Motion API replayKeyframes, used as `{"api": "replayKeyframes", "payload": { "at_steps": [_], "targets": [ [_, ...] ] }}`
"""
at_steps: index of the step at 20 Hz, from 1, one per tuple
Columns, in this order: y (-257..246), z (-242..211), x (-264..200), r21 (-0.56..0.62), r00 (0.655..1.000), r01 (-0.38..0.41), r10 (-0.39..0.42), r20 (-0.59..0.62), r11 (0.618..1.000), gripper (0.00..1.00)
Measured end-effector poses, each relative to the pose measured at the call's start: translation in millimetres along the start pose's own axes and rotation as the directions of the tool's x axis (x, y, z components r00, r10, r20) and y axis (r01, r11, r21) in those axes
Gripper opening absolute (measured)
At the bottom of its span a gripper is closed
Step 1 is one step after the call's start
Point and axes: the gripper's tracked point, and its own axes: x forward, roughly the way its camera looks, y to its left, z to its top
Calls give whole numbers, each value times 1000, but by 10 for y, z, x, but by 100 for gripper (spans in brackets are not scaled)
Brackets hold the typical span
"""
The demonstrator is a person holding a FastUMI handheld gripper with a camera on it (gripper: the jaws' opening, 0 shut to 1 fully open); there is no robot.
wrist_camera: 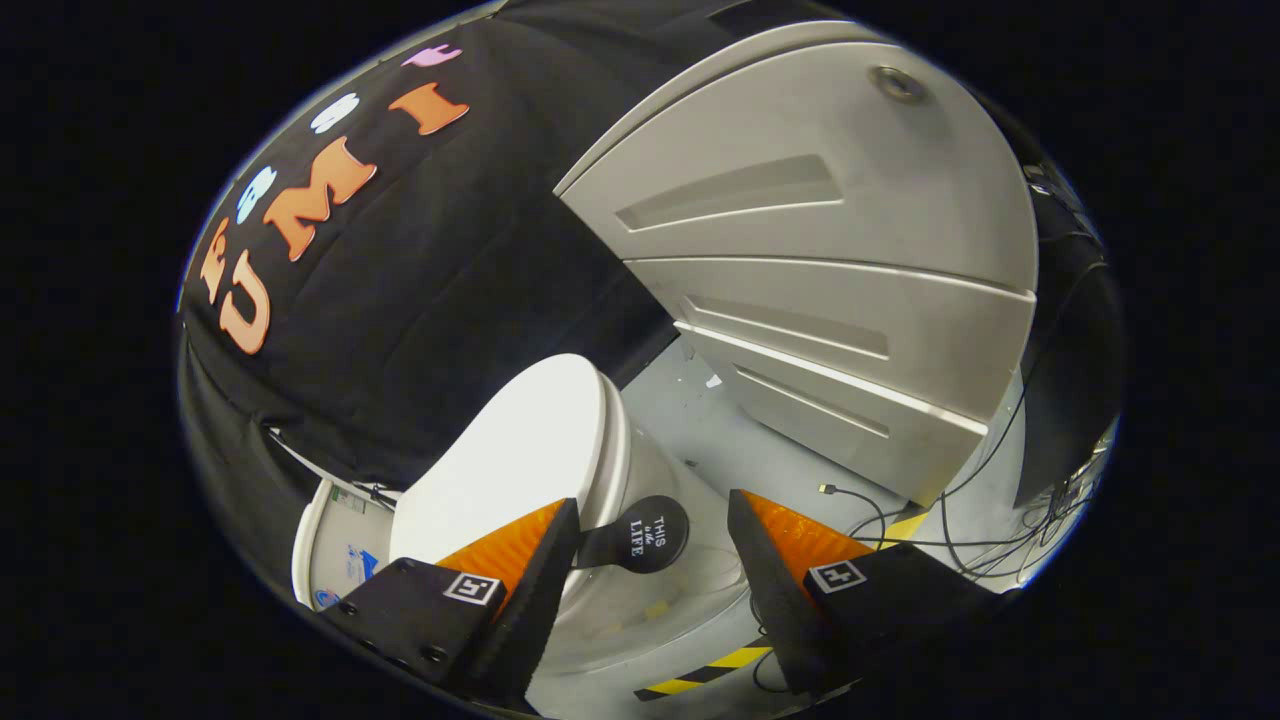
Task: Open the toilet lid.
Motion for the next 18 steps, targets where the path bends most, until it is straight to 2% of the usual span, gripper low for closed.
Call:
{"api": "replayKeyframes", "payload": {
  "at_steps": [1,2,3,7,8,10,11,12,18],
  "targets": [
    [-5,-9,76,-18,1000,26,-26,17,999,92],
    [3,-28,70,-13,1000,26,-26,2,1000,67],
    [-35,-11,71,7,999,45,-45,14,999,66],
    [-14,-41,-100,195,999,3,7,-51,981,40],
    [10,-22,-128,215,999,-7,17,-46,977,29],
    [54,66,-117,194,1000,3,-2,-8,981,18],
    [63,178,-100,196,999,23,-30,35,980,18],
    [107,222,-60,173,998,31,-41,55,984,8],
    [425,526,-273,162,989,-16,-8,145,987,8]
  ]
}}
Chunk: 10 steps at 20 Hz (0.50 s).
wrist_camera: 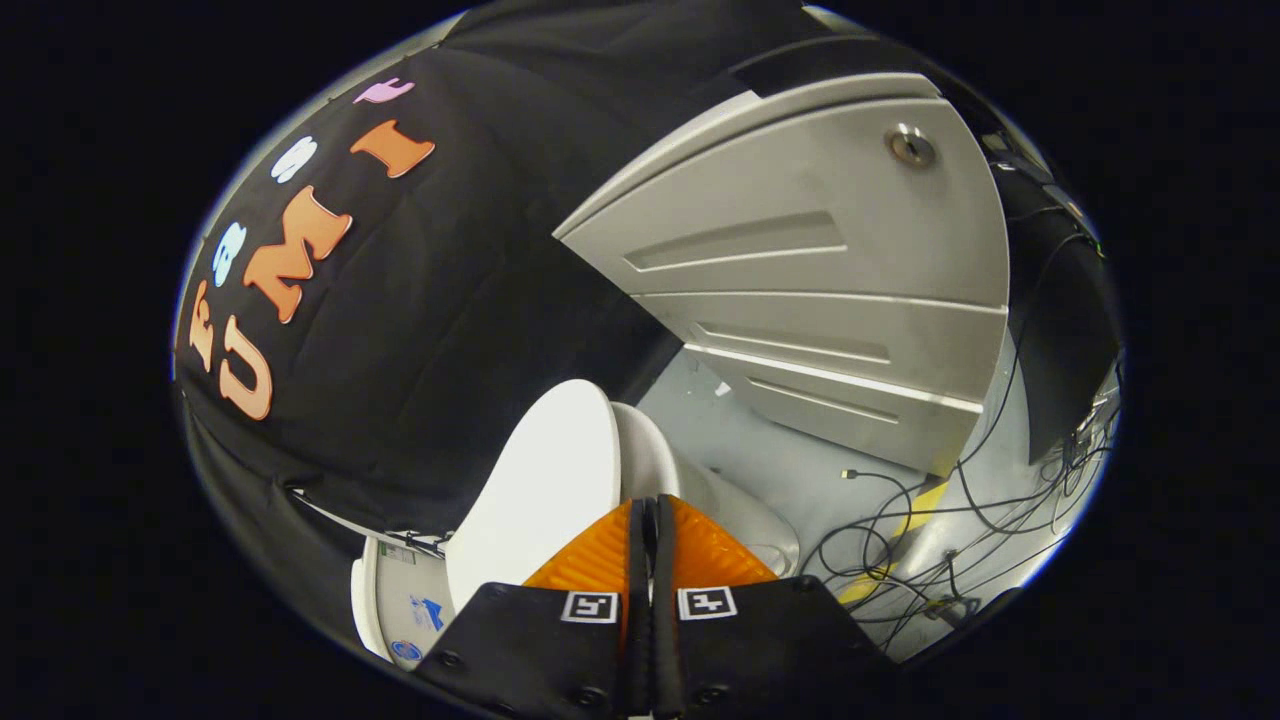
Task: Open the toilet lid.
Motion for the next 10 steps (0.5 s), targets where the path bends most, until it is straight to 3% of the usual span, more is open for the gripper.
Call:
{"api": "replayKeyframes", "payload": {
  "at_steps": [10],
  "targets": [
    [1034,388,-590,-132,981,-95,115,155,987,8]
  ]
}}
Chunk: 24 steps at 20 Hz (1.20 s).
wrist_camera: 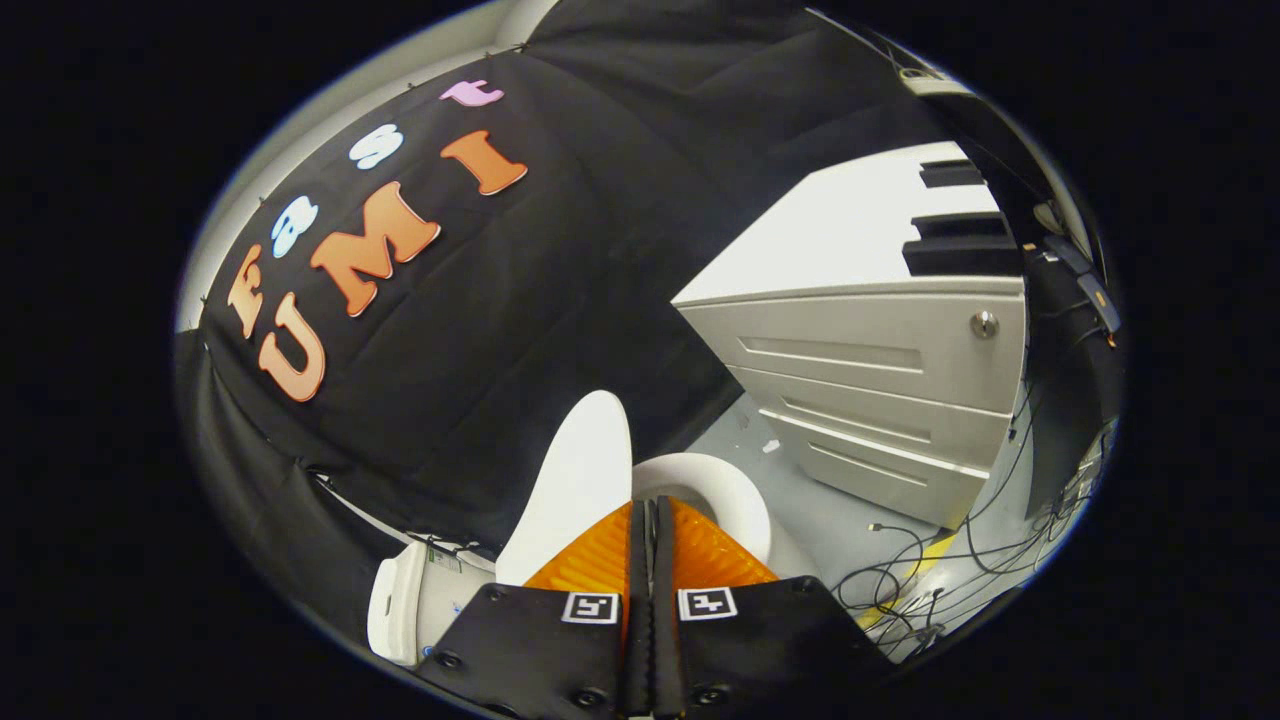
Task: Open the toilet lid.
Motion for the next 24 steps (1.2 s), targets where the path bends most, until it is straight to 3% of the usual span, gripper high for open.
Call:
{"api": "replayKeyframes", "payload": {
  "at_steps": [3,8,17,24],
  "targets": [
    [318,88,-144,-8,999,-35,35,32,999,8],
    [1026,201,-438,-125,991,-107,115,63,986,8],
    [1858,141,-774,-249,978,-164,191,86,954,8],
    [2530,-7,-1020,-270,957,-244,277,90,931,8]
  ]
}}
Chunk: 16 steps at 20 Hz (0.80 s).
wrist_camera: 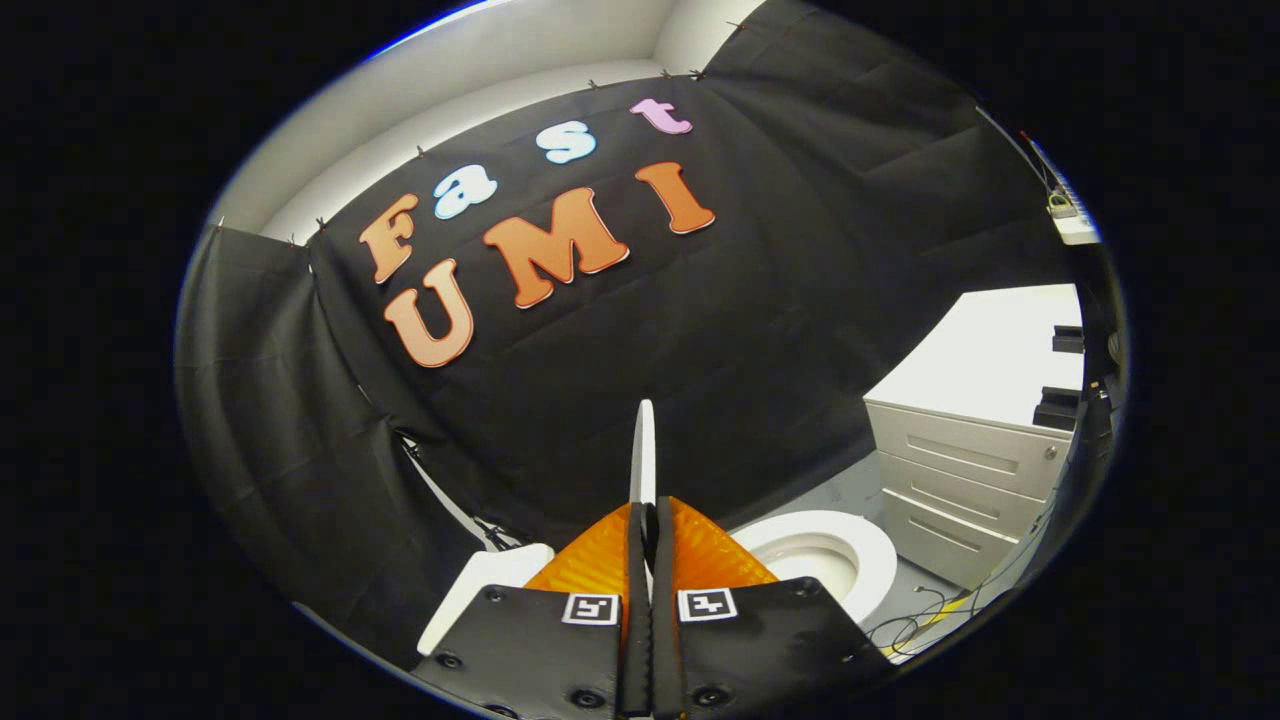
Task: Open the toilet lid.
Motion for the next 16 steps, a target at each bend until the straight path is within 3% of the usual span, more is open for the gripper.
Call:
{"api": "replayKeyframes", "payload": {
  "at_steps": [16],
  "targets": [
    [1800,-399,-184,-196,976,-220,212,-58,956,8]
  ]
}}
